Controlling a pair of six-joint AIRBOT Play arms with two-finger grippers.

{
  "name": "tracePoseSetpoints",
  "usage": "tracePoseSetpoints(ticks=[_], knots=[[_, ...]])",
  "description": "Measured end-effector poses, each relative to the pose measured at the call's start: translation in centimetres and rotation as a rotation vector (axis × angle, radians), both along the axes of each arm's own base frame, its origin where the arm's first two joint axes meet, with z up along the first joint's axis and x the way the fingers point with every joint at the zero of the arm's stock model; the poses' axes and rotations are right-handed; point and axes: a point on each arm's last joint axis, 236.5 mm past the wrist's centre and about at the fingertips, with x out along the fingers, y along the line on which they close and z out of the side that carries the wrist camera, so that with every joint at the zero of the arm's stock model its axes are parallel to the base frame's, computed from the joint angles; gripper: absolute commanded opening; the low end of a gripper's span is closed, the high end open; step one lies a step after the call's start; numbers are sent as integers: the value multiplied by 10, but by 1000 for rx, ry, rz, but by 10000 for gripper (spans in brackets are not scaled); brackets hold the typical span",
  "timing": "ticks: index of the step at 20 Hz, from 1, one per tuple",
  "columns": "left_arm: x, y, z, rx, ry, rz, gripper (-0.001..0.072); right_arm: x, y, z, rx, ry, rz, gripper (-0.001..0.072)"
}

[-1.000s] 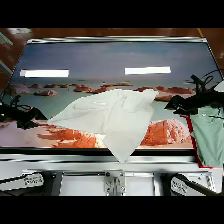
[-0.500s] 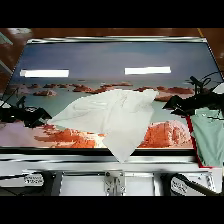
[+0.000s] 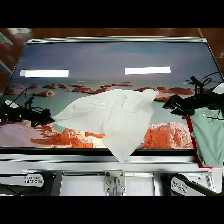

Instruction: Fold the shirts.

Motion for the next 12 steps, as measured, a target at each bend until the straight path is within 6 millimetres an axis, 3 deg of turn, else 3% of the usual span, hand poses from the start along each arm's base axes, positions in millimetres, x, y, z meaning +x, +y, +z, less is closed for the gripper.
tracePoseSetpoints(ticks=[3,8,12], knots=[[-4,-3,1,-8,7,-24,43,-18,3,-15,7,68,14,620],[-7,-6,14,-12,-6,-69,43,-77,25,-71,89,258,10,619],[-7,-7,32,-6,-43,-97,43,-96,54,-103,159,298,-50,617]])
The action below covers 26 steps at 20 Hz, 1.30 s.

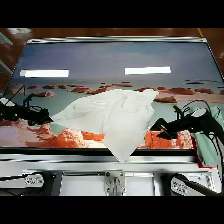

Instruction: Fold the shirts.

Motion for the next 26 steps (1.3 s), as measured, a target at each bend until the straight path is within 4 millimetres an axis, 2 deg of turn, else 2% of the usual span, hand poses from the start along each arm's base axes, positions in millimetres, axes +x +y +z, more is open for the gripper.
tracePoseSetpoints(ticks=[4,5,6,7,8,9,10,12,13,14,15,17,18,19,20,21,22,23,24,25,26], knots=[[-3,-3,15,-2,-22,-28,43,-2,29,-25,2,2,5,611],[-4,-4,18,-3,-25,-36,43,-1,37,-28,13,4,1,533],[-4,-5,22,-2,-33,-40,44,1,44,-31,19,1,-7,499],[-5,-5,25,0,-40,-44,44,3,49,-34,22,-1,-16,498],[-5,-6,28,1,-45,-48,43,5,52,-35,25,-4,-22,377],[-5,-6,31,3,-52,-51,43,9,54,-38,17,-21,-27,126],[-5,-6,34,3,-59,-52,43,11,54,-41,12,-29,-29,56],[-2,-7,43,3,-83,-51,42,22,57,-37,16,-77,-14,56],[2,-8,52,2,-110,-48,42,27,61,-28,36,-114,25,55],[10,-10,67,-1,-155,-42,42,35,66,-14,63,-165,66,55],[22,-12,91,-7,-225,-34,42,42,71,4,83,-220,122,55],[51,-16,161,-6,-430,-23,42,72,72,60,94,-397,205,55],[63,-18,210,5,-560,-19,43,90,69,98,80,-510,232,55],[71,-20,260,29,-690,-21,43,110,64,149,54,-657,248,55],[73,-22,323,62,-850,-21,43,124,58,203,17,-807,255,55],[67,-26,381,98,-995,-20,43,135,48,270,-40,-991,243,55],[54,-31,438,141,-1136,-20,43,137,40,339,-104,-1173,217,55],[33,-38,497,184,-1289,-16,43,128,31,413,-176,-1368,181,55],[5,-47,550,221,-1431,-14,43,111,23,476,-252,-1531,148,55],[-24,-57,591,252,-1548,-12,43,85,16,534,-330,-1681,109,55],[-56,-68,625,285,-1650,-15,43,57,11,577,-392,-1786,74,55]])
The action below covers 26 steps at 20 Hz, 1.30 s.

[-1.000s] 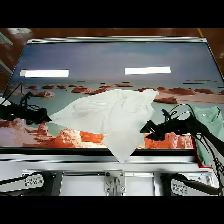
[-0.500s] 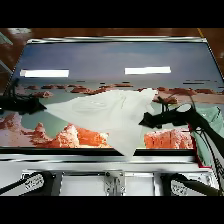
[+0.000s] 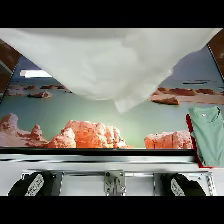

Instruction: Fold the shirts.

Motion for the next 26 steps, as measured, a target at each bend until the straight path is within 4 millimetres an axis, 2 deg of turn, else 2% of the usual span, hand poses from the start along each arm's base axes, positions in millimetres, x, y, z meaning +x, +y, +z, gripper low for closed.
tracePoseSetpoints(ticks=[1,2,4,6,8,12,14,16,19,22,24,26], knots=[[-30,-11,24,21,-81,5,42,-31,-5,37,-9,-103,-45,55],[-62,-20,44,36,-155,17,43,-61,-9,63,-20,-175,-87,55],[-113,-29,63,57,-239,69,42,-108,-15,87,-36,-245,-150,56],[-145,-24,60,83,-240,163,42,-137,-23,85,-60,-231,-210,56],[-167,-13,48,102,-203,262,43,-155,-31,73,-77,-181,-260,55],[-173,7,-8,111,25,363,43,-168,-39,31,-103,-8,-302,55],[-168,15,-37,116,142,382,43,-163,-44,0,-105,130,-313,55],[-159,22,-66,114,254,385,43,-148,-51,-43,-115,310,-317,55],[-134,34,-128,106,477,371,43,-112,-59,-122,-127,614,-301,55],[-105,48,-202,90,711,341,43,-59,-61,-209,-105,865,-256,55],[-82,57,-251,64,844,320,44,-16,-55,-262,-61,958,-204,55],[-53,68,-292,28,929,307,43,29,-45,-307,-9,1010,-164,55]])
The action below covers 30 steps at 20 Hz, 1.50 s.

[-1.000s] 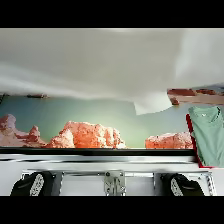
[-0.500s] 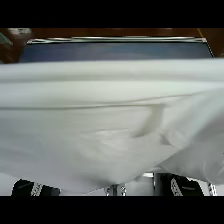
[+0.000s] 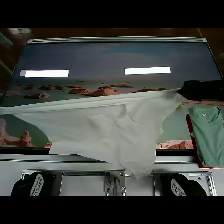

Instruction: Fold the shirts.

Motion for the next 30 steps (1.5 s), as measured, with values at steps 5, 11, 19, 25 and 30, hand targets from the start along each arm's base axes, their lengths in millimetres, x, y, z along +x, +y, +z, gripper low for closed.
tracePoseSetpoints(ticks=[5,11,19,25,30], knots=[[104,7,-71,-157,45,-39,43,103,29,-93,50,-11,-17,55],[225,18,-157,-247,26,11,44,189,36,-129,71,-218,-134,55],[284,21,-273,-282,120,75,44,206,36,-204,88,-128,-205,56],[269,6,-297,-275,240,-39,44,172,45,-232,112,66,-169,56],[218,-18,-317,-303,477,-179,44,99,50,-261,67,384,-79,56]])
